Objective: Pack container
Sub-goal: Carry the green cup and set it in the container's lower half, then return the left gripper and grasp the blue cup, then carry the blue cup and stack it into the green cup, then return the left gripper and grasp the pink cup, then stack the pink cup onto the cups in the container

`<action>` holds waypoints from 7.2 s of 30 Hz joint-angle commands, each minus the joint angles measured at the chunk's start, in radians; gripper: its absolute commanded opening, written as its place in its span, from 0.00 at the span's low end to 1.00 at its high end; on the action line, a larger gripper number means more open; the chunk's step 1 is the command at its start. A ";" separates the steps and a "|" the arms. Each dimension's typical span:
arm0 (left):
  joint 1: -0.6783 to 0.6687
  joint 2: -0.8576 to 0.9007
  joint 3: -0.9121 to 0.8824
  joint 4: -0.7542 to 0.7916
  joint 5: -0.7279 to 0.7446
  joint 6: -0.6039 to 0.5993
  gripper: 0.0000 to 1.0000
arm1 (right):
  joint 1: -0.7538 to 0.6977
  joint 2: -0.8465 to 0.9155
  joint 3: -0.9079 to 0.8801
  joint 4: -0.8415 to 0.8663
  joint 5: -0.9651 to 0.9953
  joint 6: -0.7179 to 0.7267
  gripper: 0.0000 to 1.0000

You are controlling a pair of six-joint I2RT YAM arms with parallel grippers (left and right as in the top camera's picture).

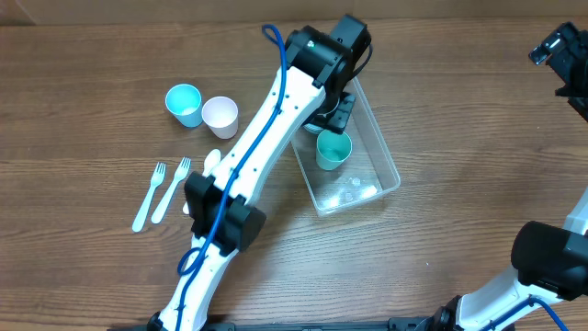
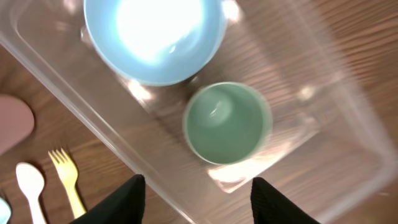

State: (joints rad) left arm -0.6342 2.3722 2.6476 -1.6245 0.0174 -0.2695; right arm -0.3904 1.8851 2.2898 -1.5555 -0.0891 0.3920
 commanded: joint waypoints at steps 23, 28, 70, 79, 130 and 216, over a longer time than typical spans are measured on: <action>-0.195 0.187 -0.152 0.437 0.291 0.030 0.05 | 0.002 -0.014 0.004 0.005 0.006 0.005 1.00; -0.195 0.184 -0.144 0.307 0.284 0.029 0.04 | 0.002 -0.014 0.004 0.005 0.006 0.005 1.00; 0.615 -0.087 -0.080 -0.044 -0.105 -0.023 0.65 | 0.002 -0.014 0.004 0.005 0.006 0.005 1.00; 0.682 -0.087 -0.460 0.229 -0.071 -0.022 0.66 | 0.002 -0.014 0.004 0.005 0.006 0.005 1.00; 0.013 -0.180 -0.494 0.289 -0.095 -0.076 0.04 | 0.002 -0.014 0.004 0.005 0.006 0.005 1.00; 0.214 -0.399 -0.143 0.178 -0.021 0.019 0.04 | 0.002 -0.014 0.004 0.005 0.006 0.005 1.00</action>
State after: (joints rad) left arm -0.2504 2.0449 2.4550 -1.4479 0.0071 -0.2840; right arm -0.3901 1.8851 2.2898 -1.5562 -0.0891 0.3923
